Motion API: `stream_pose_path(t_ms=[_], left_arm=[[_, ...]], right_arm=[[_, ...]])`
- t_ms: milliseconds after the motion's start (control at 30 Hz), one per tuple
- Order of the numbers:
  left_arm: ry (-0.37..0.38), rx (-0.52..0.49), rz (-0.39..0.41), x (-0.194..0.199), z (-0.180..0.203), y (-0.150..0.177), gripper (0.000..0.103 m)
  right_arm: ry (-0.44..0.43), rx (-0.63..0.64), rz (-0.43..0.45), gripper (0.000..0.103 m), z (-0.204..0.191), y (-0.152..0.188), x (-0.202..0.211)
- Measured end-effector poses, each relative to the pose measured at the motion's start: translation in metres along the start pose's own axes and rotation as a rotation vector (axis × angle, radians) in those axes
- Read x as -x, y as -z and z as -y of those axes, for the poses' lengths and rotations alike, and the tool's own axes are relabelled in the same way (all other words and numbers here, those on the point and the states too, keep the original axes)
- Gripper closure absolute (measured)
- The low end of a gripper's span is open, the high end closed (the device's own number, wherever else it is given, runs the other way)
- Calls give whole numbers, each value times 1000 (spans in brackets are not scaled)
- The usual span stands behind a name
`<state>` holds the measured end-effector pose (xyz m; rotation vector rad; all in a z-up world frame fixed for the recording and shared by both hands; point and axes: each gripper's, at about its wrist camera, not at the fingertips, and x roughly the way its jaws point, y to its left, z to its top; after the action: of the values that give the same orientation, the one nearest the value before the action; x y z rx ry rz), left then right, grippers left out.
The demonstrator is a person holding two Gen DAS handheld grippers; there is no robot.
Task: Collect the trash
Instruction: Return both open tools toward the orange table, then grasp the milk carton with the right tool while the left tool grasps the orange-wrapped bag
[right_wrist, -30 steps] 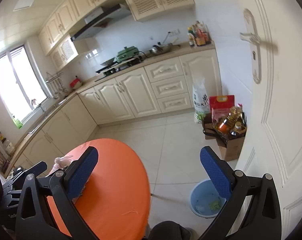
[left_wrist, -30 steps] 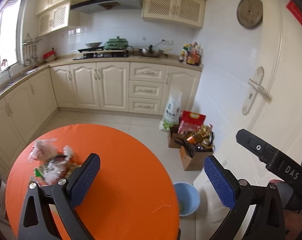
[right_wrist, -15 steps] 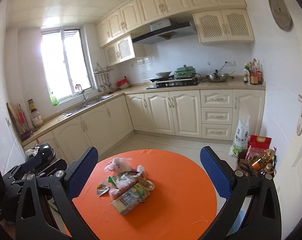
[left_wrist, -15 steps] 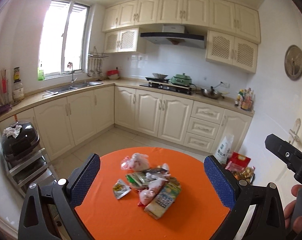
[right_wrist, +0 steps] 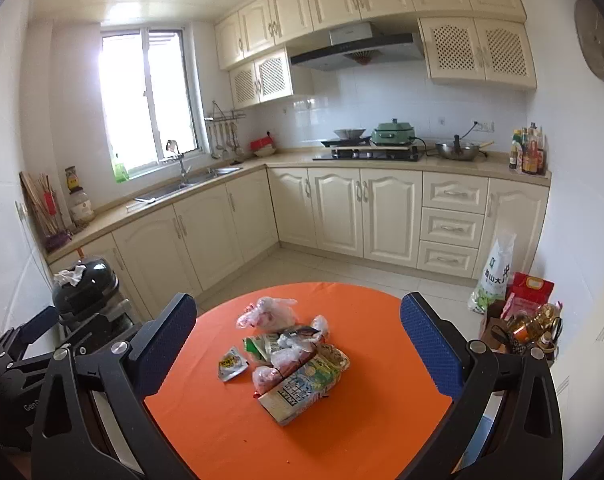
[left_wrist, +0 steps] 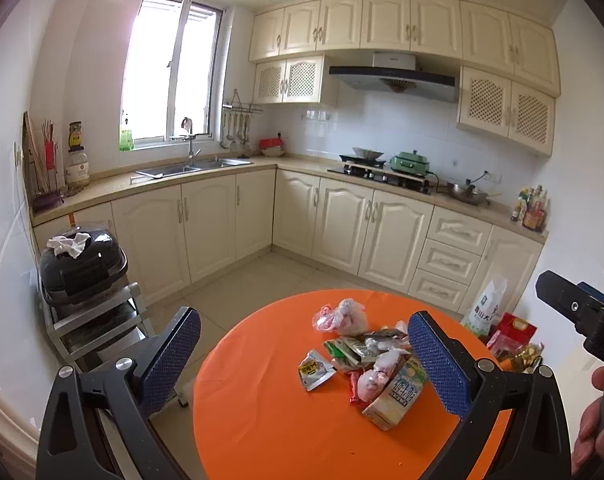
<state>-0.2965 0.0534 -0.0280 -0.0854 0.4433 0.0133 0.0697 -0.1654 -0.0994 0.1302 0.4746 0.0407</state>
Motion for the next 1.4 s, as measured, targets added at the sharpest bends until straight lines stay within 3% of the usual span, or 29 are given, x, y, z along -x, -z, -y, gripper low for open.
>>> stream_pose_path(t_ms=[300,500,567,733,1033,1167,1300,1400], left_arm=[[6,0,-140,-61,14,-15,1],[13,-15,-220,-129,6,-64,1],[13,-24,-243,-148,4,-65,1],[8,-29,-298,-186,12,-70,1],[0,-32,-354,-240,20,-92,1],[-4,-43,-373,-261,25,-96,1],[-2,-54,-377,-276,31,-98,1],[7,-61,-393,-285,35,-92,1]], right_arm=[[62,-57,-270,0,15,56,-87],[78,-66,-386,0,14,89,-132],[81,-71,-431,3,14,100,-149],[79,-110,-527,20,15,122,-183],[40,-209,-595,25,19,133,-224],[50,-150,-613,27,15,135,-232],[73,-103,-614,40,24,134,-220],[86,-88,-624,40,25,137,-225]])
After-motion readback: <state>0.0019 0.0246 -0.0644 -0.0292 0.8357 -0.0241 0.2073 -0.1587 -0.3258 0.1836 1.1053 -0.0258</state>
